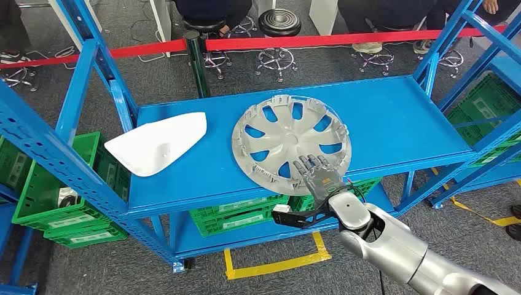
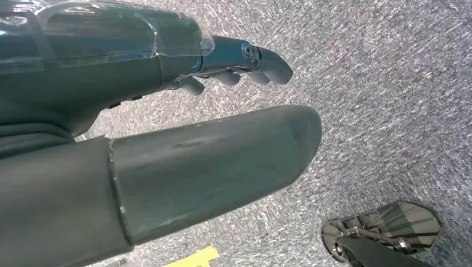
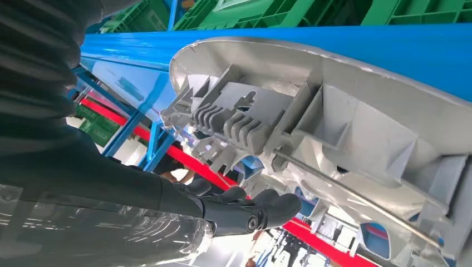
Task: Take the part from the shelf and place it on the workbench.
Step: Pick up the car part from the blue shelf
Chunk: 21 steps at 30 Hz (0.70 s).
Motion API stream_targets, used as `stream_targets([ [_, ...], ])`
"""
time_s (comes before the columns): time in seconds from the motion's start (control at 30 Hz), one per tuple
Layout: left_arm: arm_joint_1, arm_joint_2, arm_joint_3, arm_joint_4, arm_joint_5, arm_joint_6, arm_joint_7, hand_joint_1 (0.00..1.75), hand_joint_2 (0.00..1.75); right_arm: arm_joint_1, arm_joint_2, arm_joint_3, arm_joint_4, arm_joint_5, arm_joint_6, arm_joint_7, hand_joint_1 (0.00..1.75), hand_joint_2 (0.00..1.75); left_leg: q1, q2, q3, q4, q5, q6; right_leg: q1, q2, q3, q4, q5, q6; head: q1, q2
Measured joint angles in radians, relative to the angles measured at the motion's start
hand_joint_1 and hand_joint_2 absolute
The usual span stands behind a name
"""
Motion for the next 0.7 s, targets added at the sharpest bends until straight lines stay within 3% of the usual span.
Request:
stream_targets([
  [0.7, 0.000, 0.002, 0.000, 0.000, 0.000, -0.002, 0.005, 0.00, 0.00, -0.011, 0.027, 0.032, 0.136, 0.037, -0.034, 0.000, 0.00, 1.75, 0.000, -0.004, 0.001, 0.000, 0.000, 0.000, 0.000, -0.002, 0.000, 0.000, 0.000, 0.000, 0.000, 0.000],
])
